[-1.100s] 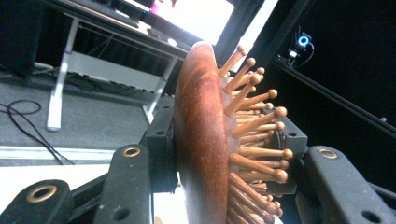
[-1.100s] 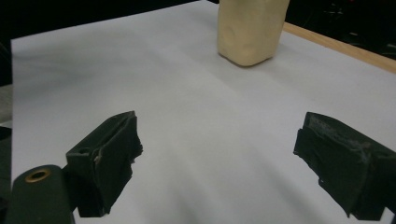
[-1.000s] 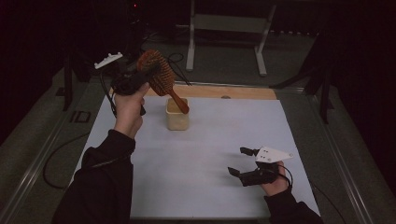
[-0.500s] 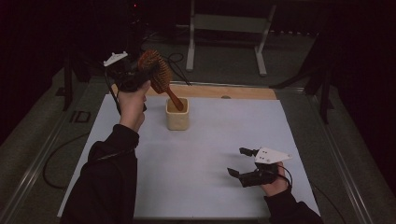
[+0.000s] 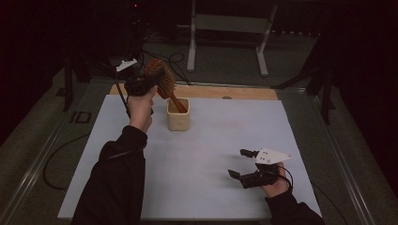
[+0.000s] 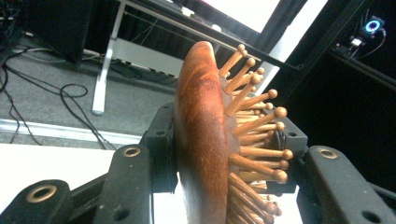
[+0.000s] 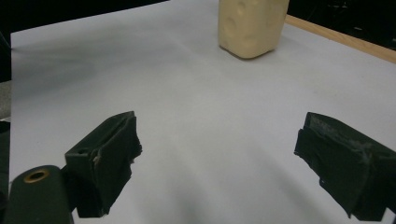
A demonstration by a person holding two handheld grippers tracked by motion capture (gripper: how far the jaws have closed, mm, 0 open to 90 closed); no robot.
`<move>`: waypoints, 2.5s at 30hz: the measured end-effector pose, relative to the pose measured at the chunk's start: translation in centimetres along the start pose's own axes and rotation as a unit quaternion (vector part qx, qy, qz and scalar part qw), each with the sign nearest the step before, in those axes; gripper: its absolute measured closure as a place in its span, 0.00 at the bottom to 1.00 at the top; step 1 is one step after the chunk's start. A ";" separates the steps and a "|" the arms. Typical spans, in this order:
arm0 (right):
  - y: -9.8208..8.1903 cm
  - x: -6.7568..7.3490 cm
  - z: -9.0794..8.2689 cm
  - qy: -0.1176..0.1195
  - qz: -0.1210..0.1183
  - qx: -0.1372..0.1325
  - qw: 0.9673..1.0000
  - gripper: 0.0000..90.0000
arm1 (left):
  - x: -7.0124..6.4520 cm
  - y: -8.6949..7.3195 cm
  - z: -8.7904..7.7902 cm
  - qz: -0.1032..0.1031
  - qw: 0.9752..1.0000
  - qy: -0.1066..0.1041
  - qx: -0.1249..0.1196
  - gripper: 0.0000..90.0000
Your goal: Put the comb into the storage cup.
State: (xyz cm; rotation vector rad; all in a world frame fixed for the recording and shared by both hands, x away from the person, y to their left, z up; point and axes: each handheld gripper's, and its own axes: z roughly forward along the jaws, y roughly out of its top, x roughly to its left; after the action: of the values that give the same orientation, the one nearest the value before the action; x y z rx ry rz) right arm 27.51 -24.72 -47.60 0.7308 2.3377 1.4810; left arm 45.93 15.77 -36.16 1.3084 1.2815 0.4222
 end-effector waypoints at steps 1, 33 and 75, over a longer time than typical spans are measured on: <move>0.0 0.0 0.0 0.000 0.000 0.000 1.000 0.13 | 0.1 -0.1 0.2 -0.002 1.000 0.000 0.003 0.60; -0.1 -0.1 0.0 0.008 0.019 0.000 1.000 0.12 | 1.8 -3.7 2.3 -0.004 0.999 -0.008 0.042 0.58; -0.3 -0.2 -0.3 -0.007 0.015 0.007 1.000 0.11 | 2.8 -3.2 -3.6 0.130 0.987 -0.023 0.091 0.00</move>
State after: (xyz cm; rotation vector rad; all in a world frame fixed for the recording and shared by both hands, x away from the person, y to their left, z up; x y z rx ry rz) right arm 27.43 -25.15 -47.70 0.7805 2.3386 1.4690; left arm 42.51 18.79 -39.34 1.6409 1.1347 0.4614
